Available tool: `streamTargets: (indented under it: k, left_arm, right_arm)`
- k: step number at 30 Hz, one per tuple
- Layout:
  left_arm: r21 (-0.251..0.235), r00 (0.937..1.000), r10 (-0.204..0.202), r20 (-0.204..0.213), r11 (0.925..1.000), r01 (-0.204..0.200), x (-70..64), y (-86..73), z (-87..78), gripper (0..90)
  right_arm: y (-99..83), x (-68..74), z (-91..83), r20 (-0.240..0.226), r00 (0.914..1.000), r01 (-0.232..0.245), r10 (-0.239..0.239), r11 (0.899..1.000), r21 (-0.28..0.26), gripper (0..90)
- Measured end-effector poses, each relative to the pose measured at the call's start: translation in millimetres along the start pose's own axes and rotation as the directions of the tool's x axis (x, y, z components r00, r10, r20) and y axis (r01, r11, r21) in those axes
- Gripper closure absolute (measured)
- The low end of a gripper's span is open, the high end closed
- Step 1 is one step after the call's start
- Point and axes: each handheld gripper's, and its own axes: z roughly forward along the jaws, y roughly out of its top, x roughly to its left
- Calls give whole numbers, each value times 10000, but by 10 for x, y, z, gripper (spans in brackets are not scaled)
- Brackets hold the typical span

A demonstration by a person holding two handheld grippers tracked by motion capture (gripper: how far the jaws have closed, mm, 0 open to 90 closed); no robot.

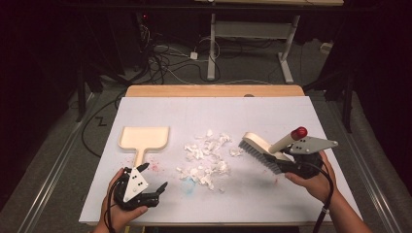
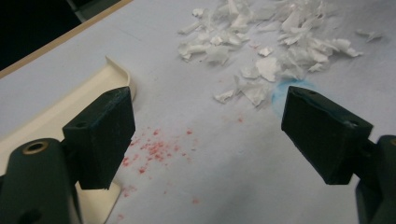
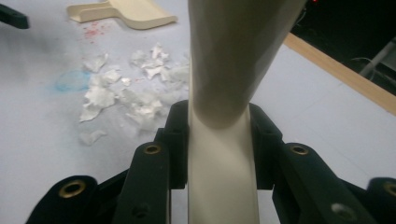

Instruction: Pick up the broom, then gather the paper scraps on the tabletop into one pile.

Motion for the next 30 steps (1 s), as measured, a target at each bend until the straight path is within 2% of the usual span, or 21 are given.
streamTargets:
  k: [3,6,7,10,13,14,16,17,19,23,25,26,28,30]
  left_arm:
    - [189,9999,134,65,9997,-135,-22,-12,17,171]
    - [242,9999,114,77,9996,-116,-5,-19,40,170]
    - [288,10000,54,80,9996,-57,2,-26,49,171]
    - [450,10000,-38,53,9990,36,14,-56,78,171]
    - [643,10000,69,-7,9979,-68,4,-68,81,171]
    - [662,10000,95,-17,9978,-94,0,-67,78,171]
    - [652,9999,108,-33,9978,-106,-9,-67,75,171]
    - [662,9999,150,-23,9977,-149,-9,-68,77,171]
    - [757,9998,183,-31,9970,-180,-7,-72,91,171]
    - [985,9996,266,-74,9948,-257,-15,-93,109,173]
    - [956,9998,184,-24,9953,-181,-14,-100,112,173]
    - [918,9998,186,-24,9956,-183,-3,-101,112,173]
    - [897,9999,164,-16,9958,-162,14,-107,109,172]
    - [916,9999,156,-21,9957,-154,19,-111,106,173]
  right_arm:
    - [7,-80,53,531,9986,8,-14,9999,112,675]
    - [19,-132,102,712,9974,89,-105,9997,229,675]
    - [34,-200,162,946,9955,78,-106,9995,300,675]
    - [58,-319,275,1256,9920,94,-154,9988,486,675]
    - [87,-441,432,1558,9874,130,-260,9964,839,676]
    - [87,-441,432,1558,9874,130,-260,9964,839,676]
    - [108,-511,557,1680,9853,135,-320,9938,1101,676]
    - [133,-568,692,1774,9837,81,-301,9923,1235,676]
    - [167,-599,834,1958,9796,161,-442,9896,1430,676]
    - [214,-625,1042,1932,9806,22,-319,9884,1521,675]
    - [256,-615,1189,2172,9745,169,-564,9836,1798,676]
    - [302,-593,1332,2236,9705,432,-900,9776,2058,676]
    - [346,-549,1460,2434,9619,686,-1242,9720,2246,676]
    - [365,-527,1517,2443,9604,776,-1340,9707,2274,676]
